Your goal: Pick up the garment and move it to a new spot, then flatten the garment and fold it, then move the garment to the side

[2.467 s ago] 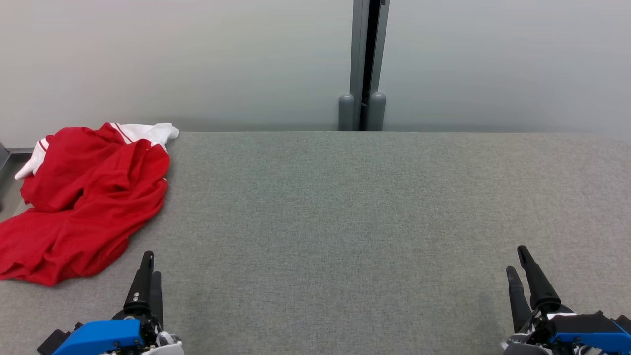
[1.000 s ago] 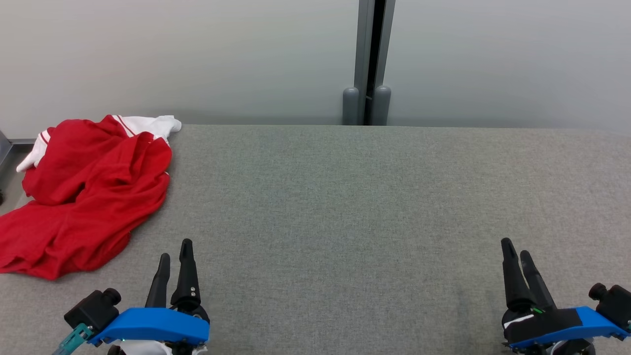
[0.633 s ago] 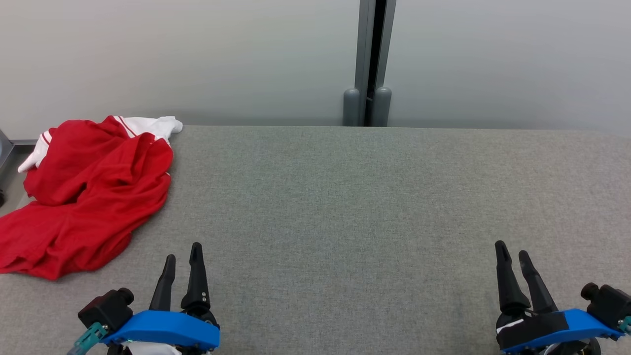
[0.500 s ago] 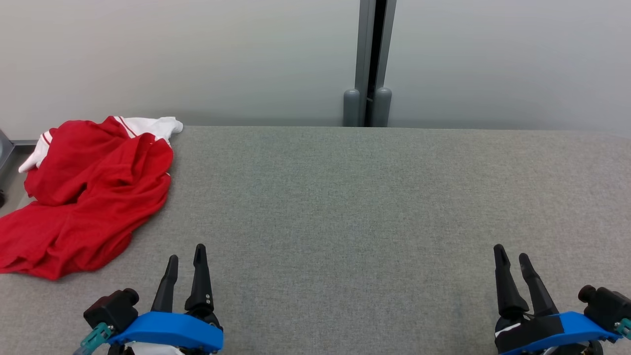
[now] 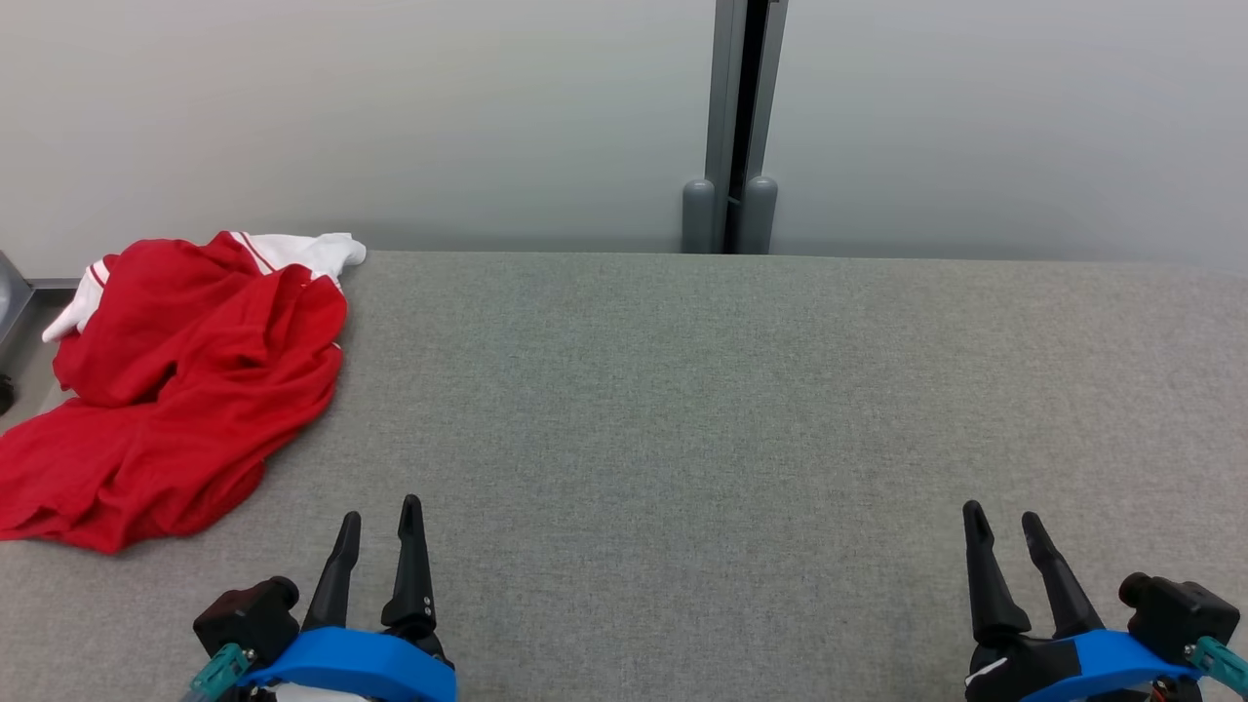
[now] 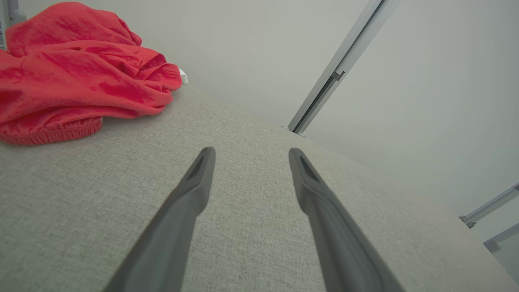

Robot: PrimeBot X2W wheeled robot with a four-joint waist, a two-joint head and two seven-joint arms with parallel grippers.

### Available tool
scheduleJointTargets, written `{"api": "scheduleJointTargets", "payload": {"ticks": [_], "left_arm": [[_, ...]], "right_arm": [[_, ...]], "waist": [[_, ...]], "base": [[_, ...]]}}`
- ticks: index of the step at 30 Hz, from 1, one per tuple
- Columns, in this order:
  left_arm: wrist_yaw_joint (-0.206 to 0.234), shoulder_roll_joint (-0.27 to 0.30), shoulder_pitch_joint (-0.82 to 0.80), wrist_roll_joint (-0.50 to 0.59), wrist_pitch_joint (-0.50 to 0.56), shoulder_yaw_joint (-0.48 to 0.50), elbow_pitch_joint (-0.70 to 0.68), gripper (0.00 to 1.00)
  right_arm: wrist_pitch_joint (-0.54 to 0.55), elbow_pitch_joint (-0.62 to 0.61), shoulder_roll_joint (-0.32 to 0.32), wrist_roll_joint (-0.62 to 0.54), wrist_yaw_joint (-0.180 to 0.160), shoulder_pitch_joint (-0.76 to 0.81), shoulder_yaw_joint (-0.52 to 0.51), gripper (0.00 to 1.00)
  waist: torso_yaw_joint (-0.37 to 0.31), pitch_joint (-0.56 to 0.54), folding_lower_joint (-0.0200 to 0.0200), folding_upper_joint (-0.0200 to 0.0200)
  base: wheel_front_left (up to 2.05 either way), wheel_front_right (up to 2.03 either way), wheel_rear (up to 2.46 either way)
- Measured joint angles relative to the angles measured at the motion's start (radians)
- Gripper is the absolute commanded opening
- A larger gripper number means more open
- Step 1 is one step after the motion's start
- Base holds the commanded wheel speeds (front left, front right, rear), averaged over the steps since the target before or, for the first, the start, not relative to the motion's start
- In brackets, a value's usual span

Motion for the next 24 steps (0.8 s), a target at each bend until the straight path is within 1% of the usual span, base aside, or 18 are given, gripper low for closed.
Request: {"api": "scheduleJointTargets", "payload": {"ticks": [24], "left_arm": [[0.004, 0.002, 0.011, 0.146, -0.049, -0.027, 0.045, 1.0]], "right_arm": [[-0.049, 0.029, -0.002, -0.196, 0.0, 0.016, 0.016, 1.0]], "waist": [[0.005, -0.013, 0.0, 0.0]], "base": [[0.0, 0.0, 0.0]]}}
